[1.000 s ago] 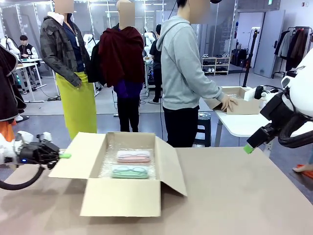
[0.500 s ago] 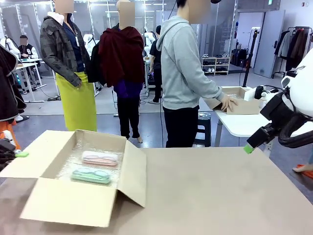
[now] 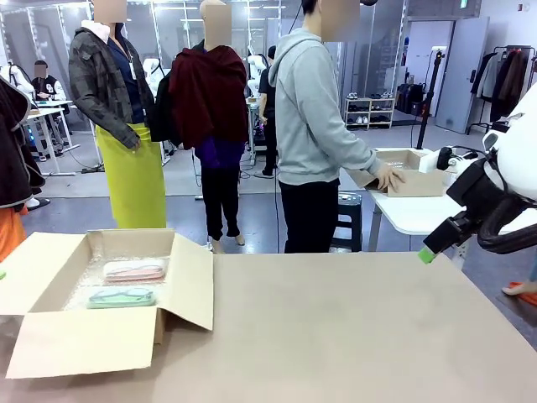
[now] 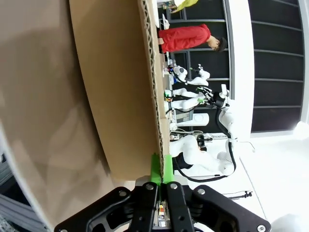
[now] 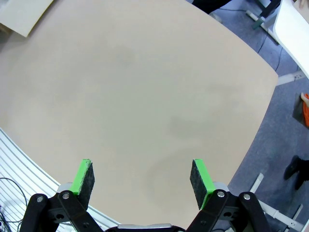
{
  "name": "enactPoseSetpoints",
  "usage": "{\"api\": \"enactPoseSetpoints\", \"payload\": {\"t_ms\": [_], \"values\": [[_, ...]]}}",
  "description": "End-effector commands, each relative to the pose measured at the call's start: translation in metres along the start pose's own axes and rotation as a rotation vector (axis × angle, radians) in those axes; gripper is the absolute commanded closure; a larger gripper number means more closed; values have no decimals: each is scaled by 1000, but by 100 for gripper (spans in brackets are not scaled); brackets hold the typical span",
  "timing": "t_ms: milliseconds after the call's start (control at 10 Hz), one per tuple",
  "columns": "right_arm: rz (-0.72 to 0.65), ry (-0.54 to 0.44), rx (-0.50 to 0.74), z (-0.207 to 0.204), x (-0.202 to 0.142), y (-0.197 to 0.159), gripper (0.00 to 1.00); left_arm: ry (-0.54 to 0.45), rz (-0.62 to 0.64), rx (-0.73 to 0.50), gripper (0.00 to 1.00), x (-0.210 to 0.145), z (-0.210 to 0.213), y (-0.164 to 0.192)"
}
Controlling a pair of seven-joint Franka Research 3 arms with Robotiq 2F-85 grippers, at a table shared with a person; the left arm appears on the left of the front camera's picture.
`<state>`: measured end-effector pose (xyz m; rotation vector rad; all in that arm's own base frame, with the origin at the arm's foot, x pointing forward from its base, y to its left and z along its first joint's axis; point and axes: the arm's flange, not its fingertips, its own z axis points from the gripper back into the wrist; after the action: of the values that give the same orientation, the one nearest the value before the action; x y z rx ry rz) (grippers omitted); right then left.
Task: Pack the glasses set securely to prepare it for shipping.
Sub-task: Position the Package Box on the left side of the table.
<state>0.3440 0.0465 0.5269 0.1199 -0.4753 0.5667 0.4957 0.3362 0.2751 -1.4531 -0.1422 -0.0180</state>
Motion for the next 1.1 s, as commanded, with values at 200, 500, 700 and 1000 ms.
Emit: {"api": "enactPoseSetpoints", "payload": {"t_ms": [200, 500, 700, 1000], "values": [[-4, 3, -9, 1, 0, 1, 0, -9, 4, 32, 98, 0, 39, -10], [-4, 3, -9, 1, 0, 1, 0, -25, -10, 51, 98, -4, 37, -8], [-4, 3, -9, 1, 0, 1, 0, -25, -10, 51, 98, -4, 37, -8], [-4, 3, -9, 1, 0, 1, 0, -25, -10, 51, 98, -4, 37, -8]]}}
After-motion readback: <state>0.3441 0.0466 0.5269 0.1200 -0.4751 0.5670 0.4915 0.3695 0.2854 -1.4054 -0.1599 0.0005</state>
